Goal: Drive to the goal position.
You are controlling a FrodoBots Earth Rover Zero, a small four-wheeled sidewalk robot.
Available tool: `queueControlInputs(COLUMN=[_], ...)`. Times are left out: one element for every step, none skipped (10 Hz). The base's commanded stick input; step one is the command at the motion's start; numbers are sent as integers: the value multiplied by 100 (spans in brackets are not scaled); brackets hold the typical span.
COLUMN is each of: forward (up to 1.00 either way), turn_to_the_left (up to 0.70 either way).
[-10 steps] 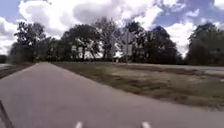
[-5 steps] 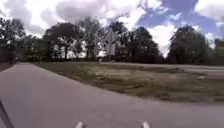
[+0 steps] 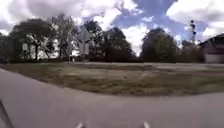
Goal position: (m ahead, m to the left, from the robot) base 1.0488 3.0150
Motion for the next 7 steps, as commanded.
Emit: queueControlInputs(forward=[0, 0, 0, 0, 0, 0, 0], turn_to_the_left=[-45, -45, -45, -45, -45, -45, -45])
